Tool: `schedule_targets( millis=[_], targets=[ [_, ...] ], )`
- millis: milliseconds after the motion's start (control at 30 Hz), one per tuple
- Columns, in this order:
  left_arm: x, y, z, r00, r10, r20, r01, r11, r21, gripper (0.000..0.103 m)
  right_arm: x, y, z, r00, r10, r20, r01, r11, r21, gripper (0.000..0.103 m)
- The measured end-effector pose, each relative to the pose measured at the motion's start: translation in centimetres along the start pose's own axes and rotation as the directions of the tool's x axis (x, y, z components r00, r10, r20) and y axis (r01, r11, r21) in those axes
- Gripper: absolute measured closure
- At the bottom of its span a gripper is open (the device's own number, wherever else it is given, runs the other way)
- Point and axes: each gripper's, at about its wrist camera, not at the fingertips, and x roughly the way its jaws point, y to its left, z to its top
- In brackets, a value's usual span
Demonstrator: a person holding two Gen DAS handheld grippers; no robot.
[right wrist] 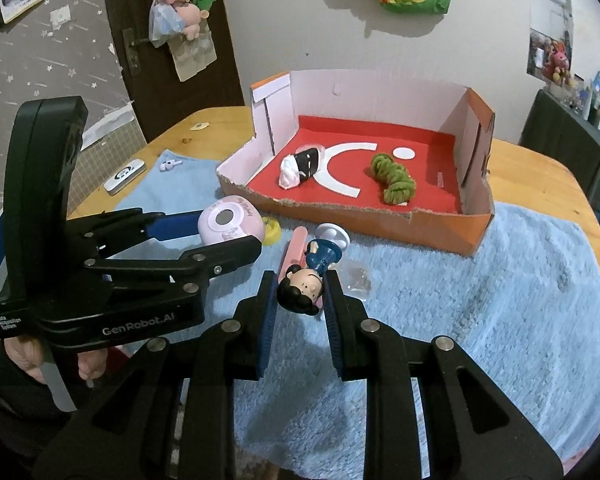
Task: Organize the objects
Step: 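Carry the boy figure and pink gadget into the red-lined box with both tools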
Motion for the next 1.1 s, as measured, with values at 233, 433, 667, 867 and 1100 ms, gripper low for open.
schedule_targets(
  millis=[233,433,667,867,1100],
  targets=[
    [0.2,-0.1,1.2,1.0,0.0,0.006,0.0,1.0,0.003,0.048,0.1,-0.6,0.9,1.0,0.008,0.007,-0.008,1.0,0.012,0.081],
    [0.8,0.0,2.6,1.0,-0.004,0.005,0.004,1.0,0.0,0.048,0.3,-1.3,2.0,1.0,0.016,0.008,-0.016,1.0,0.018,0.081],
    [1.6,0.2,3.8,1.0,-0.01,-0.004,0.01,1.0,-0.006,0.048,0.8,-2.1,3.4,1.0,0.021,-0.002,-0.021,1.0,0.024,0.081],
    [2.6,0.6,5.1,1.0,-0.014,-0.021,0.013,1.0,-0.016,0.048,1.6,-3.0,4.6,0.999,0.028,-0.017,-0.027,0.999,0.036,0.081],
    [3.9,1.1,6.3,0.999,-0.013,-0.037,0.012,1.0,-0.023,0.048,2.7,-3.9,5.9,0.999,0.036,-0.031,-0.035,0.998,0.048,0.081]
  ],
)
